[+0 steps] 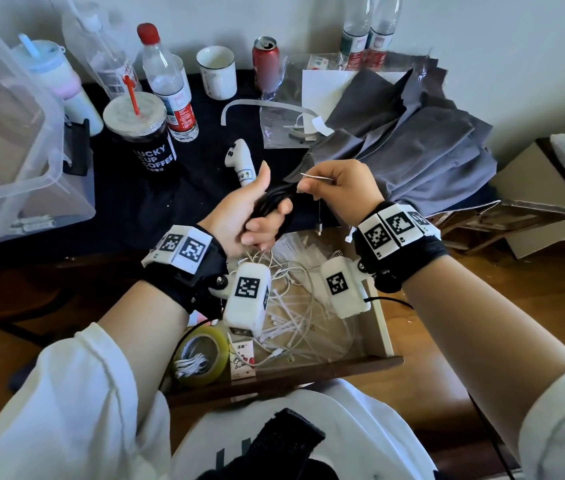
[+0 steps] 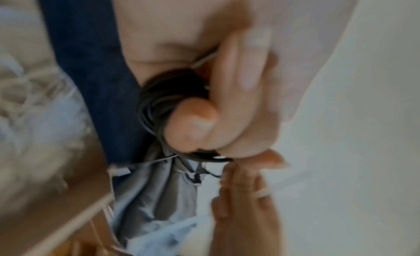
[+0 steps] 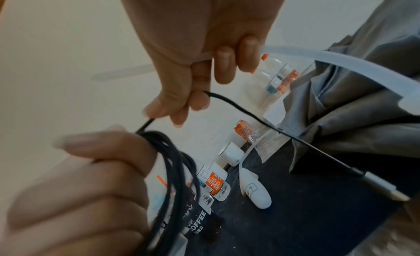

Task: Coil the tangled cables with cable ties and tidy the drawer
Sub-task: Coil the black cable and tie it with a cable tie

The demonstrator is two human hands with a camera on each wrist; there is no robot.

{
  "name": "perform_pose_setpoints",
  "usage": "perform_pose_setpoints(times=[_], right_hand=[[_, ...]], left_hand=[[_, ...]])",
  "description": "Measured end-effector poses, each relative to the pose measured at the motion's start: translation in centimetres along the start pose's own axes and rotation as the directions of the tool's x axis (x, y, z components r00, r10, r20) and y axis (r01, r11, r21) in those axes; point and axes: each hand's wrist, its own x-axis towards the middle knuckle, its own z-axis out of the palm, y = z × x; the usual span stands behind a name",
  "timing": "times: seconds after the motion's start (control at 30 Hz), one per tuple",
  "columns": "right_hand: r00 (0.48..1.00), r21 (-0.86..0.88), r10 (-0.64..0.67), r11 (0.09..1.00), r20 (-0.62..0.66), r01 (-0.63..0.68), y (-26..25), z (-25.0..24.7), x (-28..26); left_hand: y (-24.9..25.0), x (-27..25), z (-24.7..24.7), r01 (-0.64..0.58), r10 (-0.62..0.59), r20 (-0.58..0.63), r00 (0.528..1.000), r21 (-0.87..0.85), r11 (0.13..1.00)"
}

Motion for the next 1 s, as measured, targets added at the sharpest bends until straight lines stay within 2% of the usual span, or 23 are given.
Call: perform_pose_setpoints(times=[0.13,0.23,0.27,0.33,0.37,0.43,0.53,0.67,0.8,0.93,1.0], right_hand=[[1.0,0.134,0.009,0.991,0.007,-0.01,0.9,0.5,-0.1],[0.996,0.163,0.047,0.985,0.082,-0.06,1.6,1.3,-0.4],[0.991,0.164,0.062,0.983,0.121,-0.081,1.7,1.6,-0.7],[0.975,0.14,0.085,0.983,0.205,-0.115,1.6,2.2,-1.3],[0.965,0.116,0.093,0.985,0.246,-0.125,1.5,2.5,-1.6],[0.948,0.065,0.092,0.991,0.305,-0.117,0.9,3.0,-1.9],[0.93,0.011,0.064,0.997,0.362,-0.073,0.0,3.4,-1.9],[0.892,0.066,0.065,0.992,0.447,-0.106,-1.1,4.0,-2.2],[0.87,0.165,0.105,0.964,0.482,-0.208,-1.8,3.9,-2.3],[0.874,0.281,0.141,0.912,0.466,-0.297,-2.2,3.4,-2.4],[0.882,0.287,0.126,0.916,0.454,-0.279,-2.5,3.1,-2.4]], left_hand=[[0.8,-0.4,-0.5,-0.118,0.16,0.109,0.981,-0.319,0.94],[1.4,-0.1,-1.2,-0.146,0.313,0.209,0.926,-0.568,0.81],[1.7,0.0,-1.3,-0.147,0.357,0.203,0.912,-0.652,0.744],[2.0,0.4,-1.6,-0.271,0.394,0.022,0.919,-0.688,0.673],[2.1,0.6,-1.5,-0.353,0.381,-0.101,0.919,-0.642,0.68],[2.3,1.0,-0.9,-0.472,0.388,-0.268,0.882,-0.5,0.726],[1.9,1.6,-0.6,-0.51,0.398,-0.358,0.845,-0.313,0.801],[1.0,2.3,-1.5,-0.482,0.435,-0.351,0.829,-0.053,0.875],[0.3,2.3,-1.6,-0.423,0.467,-0.355,0.81,0.198,0.884],[0.3,1.9,-1.5,-0.37,0.45,-0.35,0.821,0.274,0.888],[0.2,1.7,-1.6,-0.34,0.436,-0.359,0.825,0.301,0.891]])
